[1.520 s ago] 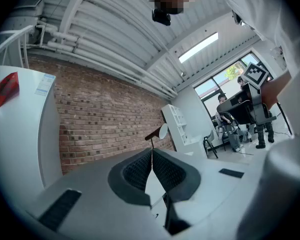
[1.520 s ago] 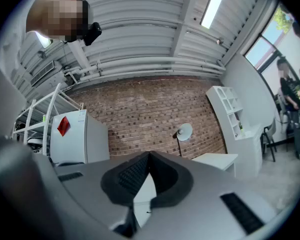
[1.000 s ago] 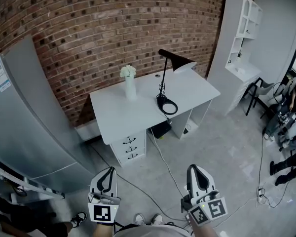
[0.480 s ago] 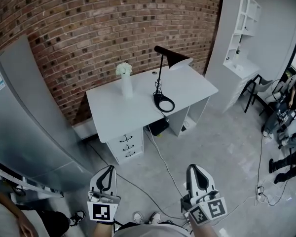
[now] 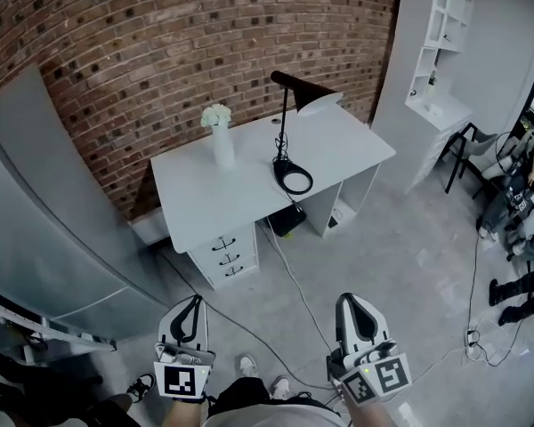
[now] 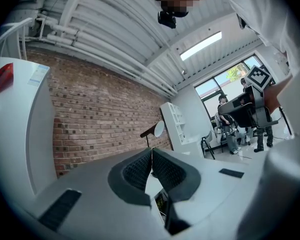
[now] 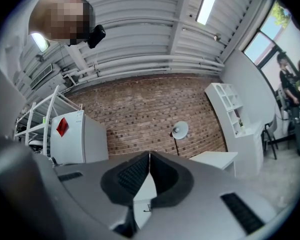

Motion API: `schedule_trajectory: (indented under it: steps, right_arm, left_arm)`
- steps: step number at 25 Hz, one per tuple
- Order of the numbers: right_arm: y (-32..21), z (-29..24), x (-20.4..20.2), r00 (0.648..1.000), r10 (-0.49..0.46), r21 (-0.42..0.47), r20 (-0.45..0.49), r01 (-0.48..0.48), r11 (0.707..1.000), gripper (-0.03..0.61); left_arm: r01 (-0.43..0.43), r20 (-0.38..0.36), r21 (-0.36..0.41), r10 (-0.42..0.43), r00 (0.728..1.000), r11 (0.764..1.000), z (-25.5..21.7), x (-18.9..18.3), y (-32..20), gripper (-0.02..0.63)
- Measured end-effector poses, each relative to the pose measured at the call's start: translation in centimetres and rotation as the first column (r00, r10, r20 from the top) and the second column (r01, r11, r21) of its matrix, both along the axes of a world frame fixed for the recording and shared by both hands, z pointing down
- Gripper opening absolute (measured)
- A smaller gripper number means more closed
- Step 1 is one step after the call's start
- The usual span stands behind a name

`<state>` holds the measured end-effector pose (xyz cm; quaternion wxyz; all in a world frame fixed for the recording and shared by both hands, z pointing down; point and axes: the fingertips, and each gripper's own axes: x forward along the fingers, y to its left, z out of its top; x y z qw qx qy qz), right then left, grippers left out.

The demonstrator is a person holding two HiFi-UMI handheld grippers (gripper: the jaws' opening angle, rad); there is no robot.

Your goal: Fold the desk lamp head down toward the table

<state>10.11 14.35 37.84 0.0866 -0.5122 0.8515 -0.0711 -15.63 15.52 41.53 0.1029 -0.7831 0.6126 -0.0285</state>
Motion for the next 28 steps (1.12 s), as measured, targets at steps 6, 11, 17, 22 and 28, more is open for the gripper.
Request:
schedule_trajectory:
  steps: [6,11,17,22,28]
  right_arm:
    - [-3.4,0.8,-0.7,1.000,0.025,-0.018,-0.014,-0.025,1.000,0.018]
    - [-8.4,0.9,-2.8,0.998,0.045,-0.019,-0.035,-0.045,0.999,0.018]
    - [-14.5,0.9,-6.3,0.996,0.070,-0.020,-0.055,-0.071,0.997,0.018]
    - [-17.7,0.3,-7.7,0.991,0.107,-0.005,-0.074,-0.107,0.994,0.018]
    - [-19.7,-0.2,-8.4,0.986,0.131,0.011,-0.105,-0.131,0.991,0.018]
  left_arm:
    - [-0.039,-0.013,-0.025,0.039,0.999,0.999,1.4,-0.3,-4.1,0.012]
    - [-0.062,-0.039,-0.019,0.062,0.997,0.998,1.8,-2.2,-9.8,0.012]
    - [-0.100,-0.060,-0.016,0.099,0.993,0.995,2.0,-4.8,-16.6,0.012]
    - [-0.145,-0.070,-0.016,0.143,0.987,0.989,2.2,-5.8,-20.6,0.012]
    - [-0.188,-0.080,-0.014,0.186,0.979,0.982,2.3,-5.8,-23.1,0.013]
